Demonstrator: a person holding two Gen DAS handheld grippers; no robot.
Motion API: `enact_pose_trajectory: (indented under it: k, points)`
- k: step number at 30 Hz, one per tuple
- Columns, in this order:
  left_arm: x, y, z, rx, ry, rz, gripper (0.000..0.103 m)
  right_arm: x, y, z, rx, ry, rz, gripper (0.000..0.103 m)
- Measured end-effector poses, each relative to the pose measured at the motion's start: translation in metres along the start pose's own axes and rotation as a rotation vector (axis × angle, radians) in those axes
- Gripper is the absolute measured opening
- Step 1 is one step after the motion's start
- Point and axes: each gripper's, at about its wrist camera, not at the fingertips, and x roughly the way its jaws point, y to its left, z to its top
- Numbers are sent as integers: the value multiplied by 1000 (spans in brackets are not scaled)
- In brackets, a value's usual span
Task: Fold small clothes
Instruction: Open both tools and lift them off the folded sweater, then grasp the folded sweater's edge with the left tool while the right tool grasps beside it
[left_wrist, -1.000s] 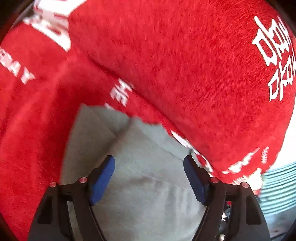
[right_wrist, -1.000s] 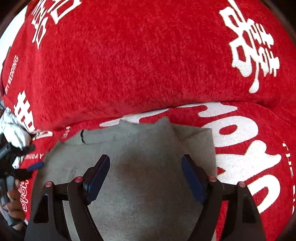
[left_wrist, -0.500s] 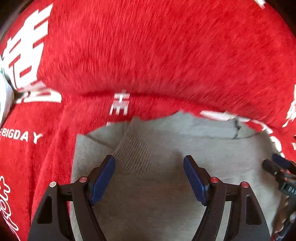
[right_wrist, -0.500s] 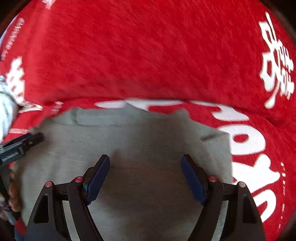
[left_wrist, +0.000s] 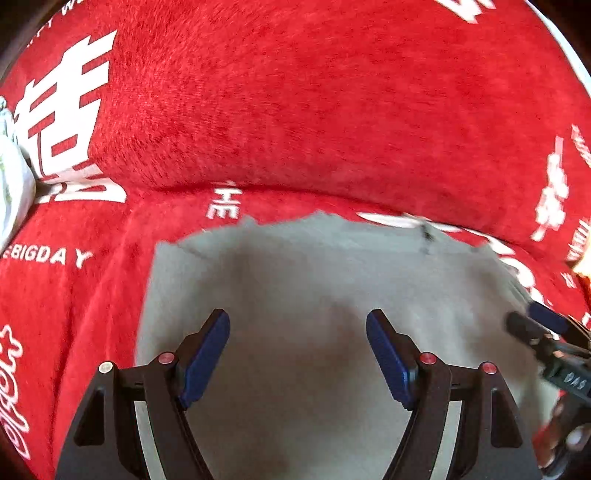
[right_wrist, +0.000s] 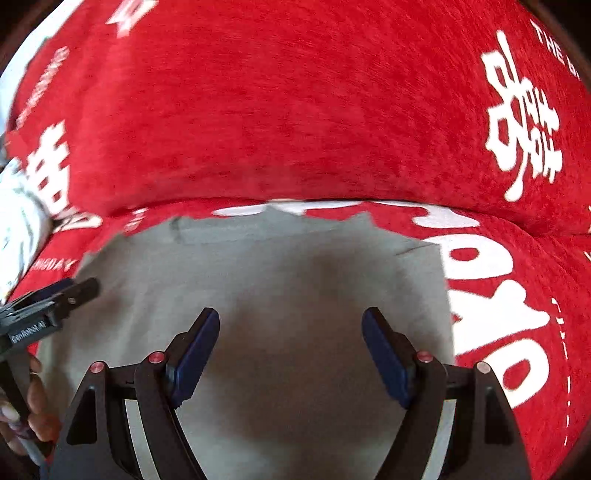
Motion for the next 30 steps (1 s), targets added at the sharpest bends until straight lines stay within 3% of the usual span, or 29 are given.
enact_pose_trajectory:
  k: [3,6,10,14,17,22,26,30]
  points:
    - [-14,-12,-27,59,-31,47,77,-8,23,-23,-98,3,-5,82]
    - [-12,-8,-53,100,-11,98,78,-5,20,-43,-150,23,-71,82]
    - [-29,12,-60,73,-32,86,78,-21,-27,-54,-20,-4,-56,82]
    - [-54,31,-65,-45,-44,72,78,-45,-36,-62,19,-9,-111,82]
    - [-57,17,-81,-56,-28,11,78,-60,-15,-76,-13,-43,-58,82]
    - [-52,-14,-110,51,-13,62,78,-45,36,-111,-155,-1,-14,82]
    - [-62,3,-122,58,-43,76,78,-49,19,-125,-138,-37,-24,85]
    - [-80,34,-135,2,-50,77,78,-62,-19,-135,-85,-52,-33,85]
